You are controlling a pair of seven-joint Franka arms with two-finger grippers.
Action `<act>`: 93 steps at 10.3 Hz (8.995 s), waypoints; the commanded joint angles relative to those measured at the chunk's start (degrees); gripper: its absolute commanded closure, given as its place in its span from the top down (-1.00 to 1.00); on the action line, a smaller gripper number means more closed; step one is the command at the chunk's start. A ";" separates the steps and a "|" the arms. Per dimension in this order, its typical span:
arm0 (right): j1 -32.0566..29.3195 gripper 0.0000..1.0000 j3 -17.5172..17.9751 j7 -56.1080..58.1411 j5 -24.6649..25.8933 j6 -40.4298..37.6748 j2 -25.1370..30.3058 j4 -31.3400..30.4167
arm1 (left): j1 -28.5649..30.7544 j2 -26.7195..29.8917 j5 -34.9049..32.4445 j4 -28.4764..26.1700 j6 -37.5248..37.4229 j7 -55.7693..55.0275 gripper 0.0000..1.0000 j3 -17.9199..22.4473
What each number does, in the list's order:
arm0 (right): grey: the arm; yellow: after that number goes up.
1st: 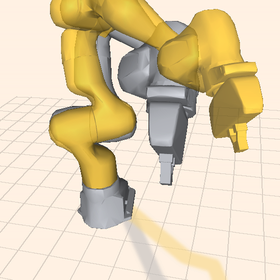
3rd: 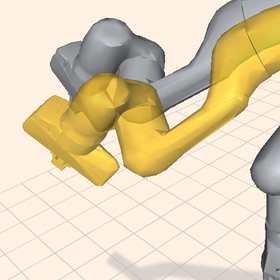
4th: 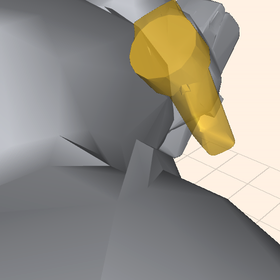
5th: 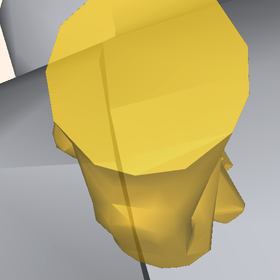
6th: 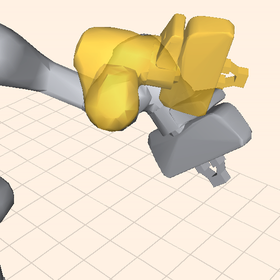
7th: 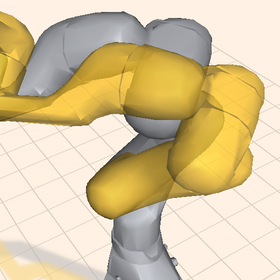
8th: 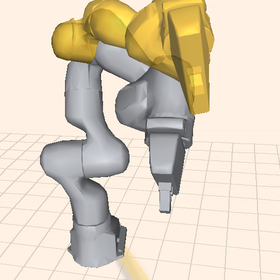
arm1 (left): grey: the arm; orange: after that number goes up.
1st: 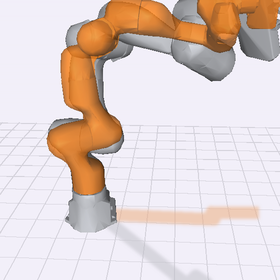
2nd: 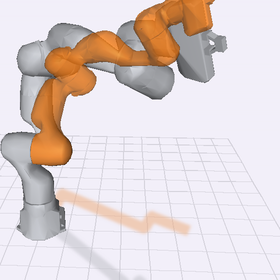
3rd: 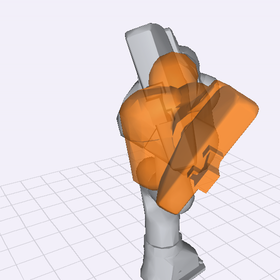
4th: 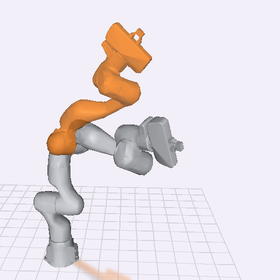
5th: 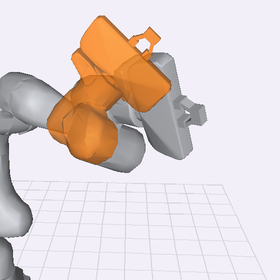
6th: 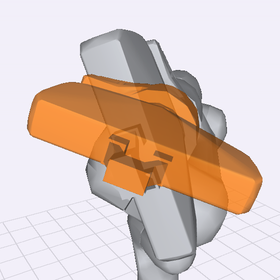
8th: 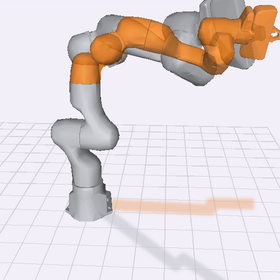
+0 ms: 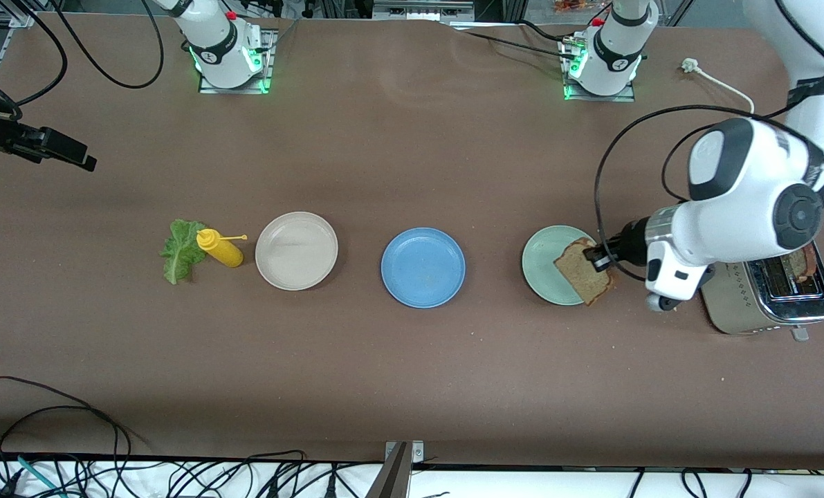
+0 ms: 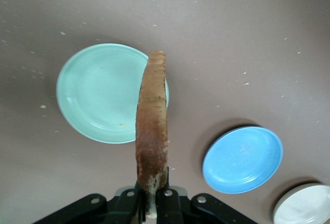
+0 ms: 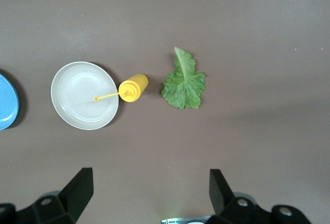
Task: Make sandwich in blue plate with both arms
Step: 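Carry the bread slice with the left gripper over the blue plate, then lower the bread onto the blue plate and open the left gripper, then raise the left gripper back toward the toaster while the right gripper reaches the lettuce, then grasp the green lettuce leaf with the right gripper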
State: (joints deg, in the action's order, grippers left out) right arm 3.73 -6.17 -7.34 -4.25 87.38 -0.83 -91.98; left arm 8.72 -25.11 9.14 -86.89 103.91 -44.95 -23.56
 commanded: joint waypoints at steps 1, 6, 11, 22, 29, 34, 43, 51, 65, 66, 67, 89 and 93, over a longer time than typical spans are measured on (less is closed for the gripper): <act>-0.39 1.00 0.45 -0.93 0.64 -0.89 0.47 0.31 | -2.48 -1.25 6.66 -0.91 7.60 -5.84 -1.00 0.18; -0.39 1.00 0.45 -0.49 0.99 -0.89 0.47 0.40 | -6.34 -0.99 14.22 -5.75 21.22 -7.17 -1.00 -0.08; -0.39 1.00 0.45 1.97 1.87 -0.63 0.39 0.48 | -15.65 -3.10 19.58 -9.15 32.98 -6.38 -1.00 -0.17; -0.48 1.00 0.19 4.88 1.79 -0.54 -0.14 0.84 | -24.37 -8.37 20.56 -10.67 41.81 -6.20 -1.00 -0.17; 0.05 1.00 0.63 5.04 1.09 -3.78 -0.14 0.22 | -25.86 -10.83 20.48 -10.58 47.70 -6.20 -1.00 -0.17; -0.21 1.00 0.37 5.14 1.00 -3.44 -1.10 2.15 | -25.86 -11.45 20.48 -10.32 47.70 -6.20 -1.00 -0.17; 1.02 1.00 0.98 5.58 5.39 1.57 -5.59 1.19 | -25.78 -13.30 19.69 -9.52 47.70 -6.02 -1.00 0.01; 1.02 1.00 0.89 6.11 6.09 1.48 -5.59 1.19 | -25.60 -13.47 19.77 -9.88 47.44 -6.11 1.00 0.01; 0.58 1.00 0.72 6.98 6.01 1.39 -5.77 1.19 | -22.00 -11.81 12.21 -9.70 28.37 -6.64 1.00 0.54; 0.58 1.00 0.72 7.59 6.00 1.30 -5.77 1.19 | -21.30 -10.50 12.21 -9.70 26.88 -6.73 1.00 0.54; 0.49 1.00 0.72 7.60 5.92 1.39 -5.77 1.19 | -20.42 -8.92 12.13 -9.61 24.17 -6.73 1.00 0.54; -2.67 1.00 -4.03 30.45 2.05 40.20 -14.45 -25.43 | 3.13 12.81 -12.83 0.85 -16.73 21.64 1.00 4.49; -2.67 1.00 -3.77 31.24 1.79 55.47 -19.82 -31.48 | 5.34 12.90 -12.83 0.67 -18.13 26.58 1.00 4.40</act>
State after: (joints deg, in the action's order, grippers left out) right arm 1.46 -10.26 21.99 -0.99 133.78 -19.62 -119.11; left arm 13.35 -13.04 -2.25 -86.18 86.92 -20.70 -18.66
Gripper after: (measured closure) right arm 0.000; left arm 0.000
